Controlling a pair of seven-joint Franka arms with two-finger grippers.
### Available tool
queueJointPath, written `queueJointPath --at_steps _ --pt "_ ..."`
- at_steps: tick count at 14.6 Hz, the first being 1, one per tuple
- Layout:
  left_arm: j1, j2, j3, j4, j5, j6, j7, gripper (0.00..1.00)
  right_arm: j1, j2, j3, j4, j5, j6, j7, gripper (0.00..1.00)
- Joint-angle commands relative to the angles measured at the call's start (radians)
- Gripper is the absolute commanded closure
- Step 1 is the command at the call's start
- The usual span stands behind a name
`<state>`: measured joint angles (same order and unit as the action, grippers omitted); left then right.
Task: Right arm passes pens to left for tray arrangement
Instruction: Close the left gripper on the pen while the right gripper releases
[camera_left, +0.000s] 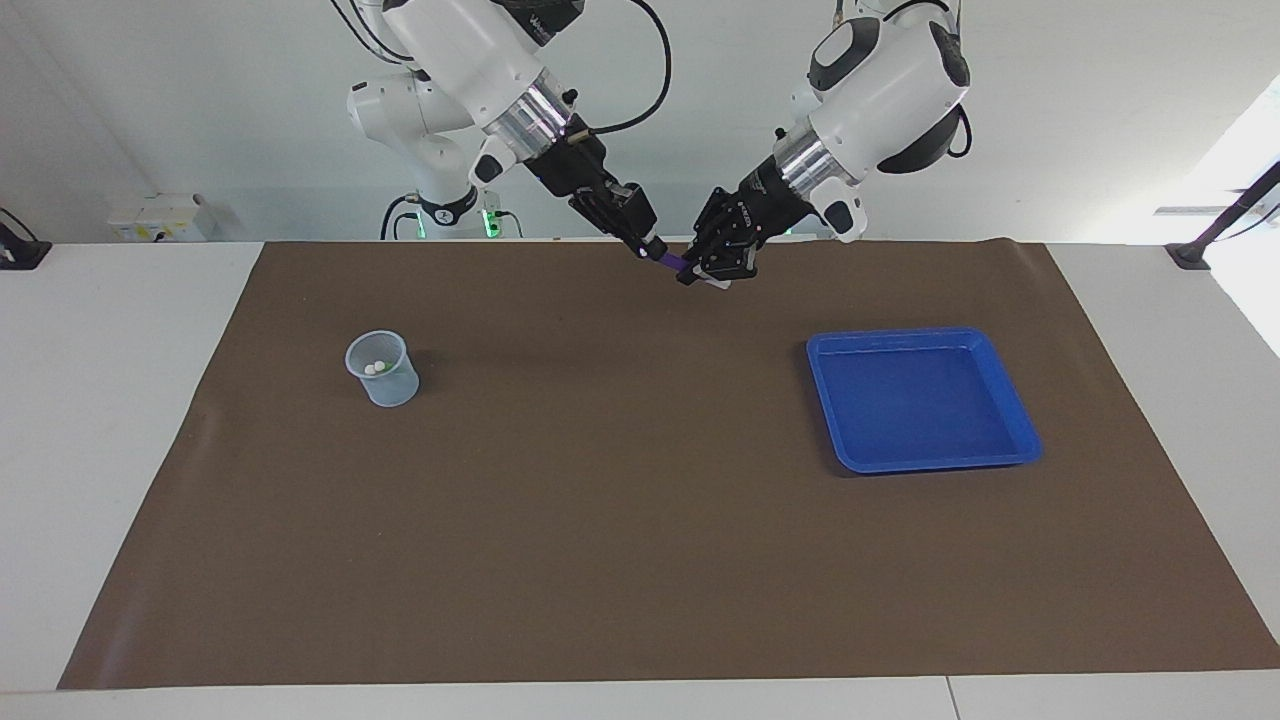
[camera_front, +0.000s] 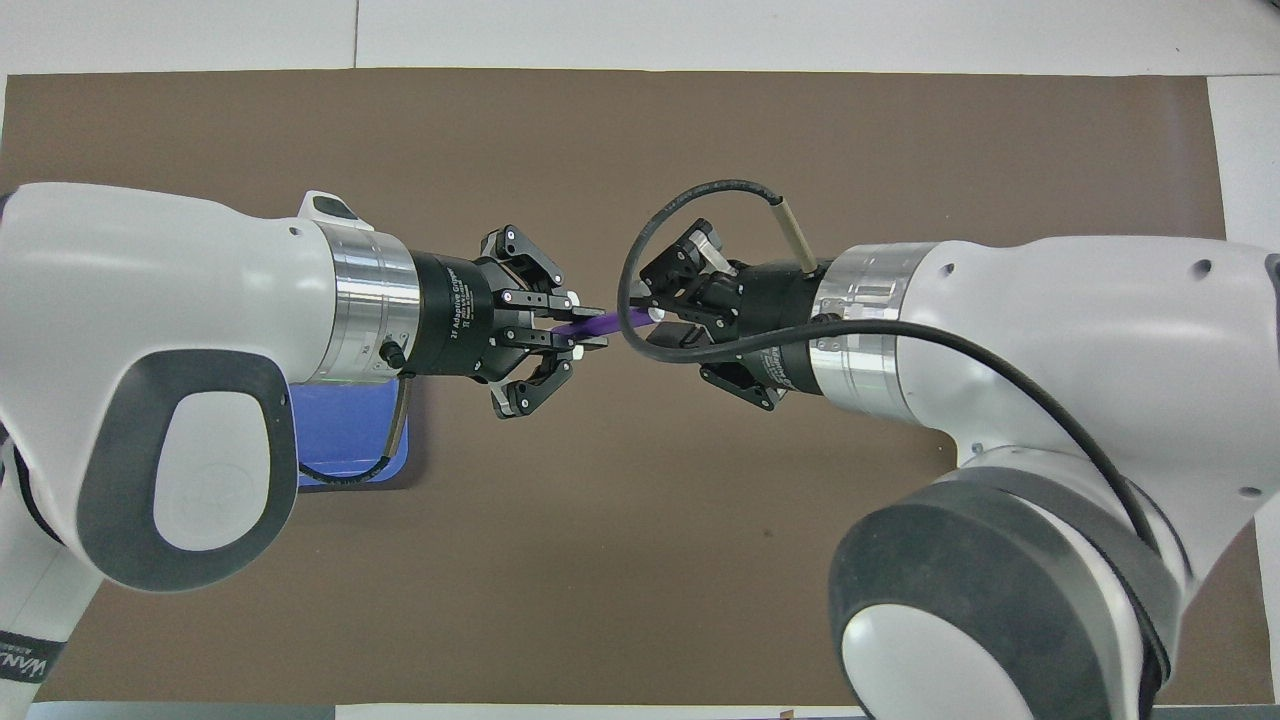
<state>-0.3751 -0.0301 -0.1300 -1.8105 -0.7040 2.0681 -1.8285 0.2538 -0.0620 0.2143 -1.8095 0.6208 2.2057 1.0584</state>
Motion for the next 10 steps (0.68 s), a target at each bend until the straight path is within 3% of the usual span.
queueJointPath --at_steps 1,3,7,10 --pt "-0.008 -0.013 0.007 -0.007 0.021 0.013 -0.009 1.0 -0.016 -0.016 0.007 -0.019 0.005 0.012 -0.029 0.0" --pt "-0.002 -0.013 0.007 -0.013 0.023 0.032 0.003 1.0 -0.042 -0.016 0.004 -0.017 -0.012 -0.029 -0.134 0.0" --pt "0.019 -0.017 0.012 -0.026 0.07 0.024 0.092 1.0 -0.184 -0.019 0.0 -0.014 -0.041 -0.203 -0.56 0.0" --pt "0.073 -0.039 0.013 -0.081 0.074 -0.009 0.347 1.0 -0.266 -0.027 0.002 -0.019 -0.156 -0.286 -0.866 0.0"
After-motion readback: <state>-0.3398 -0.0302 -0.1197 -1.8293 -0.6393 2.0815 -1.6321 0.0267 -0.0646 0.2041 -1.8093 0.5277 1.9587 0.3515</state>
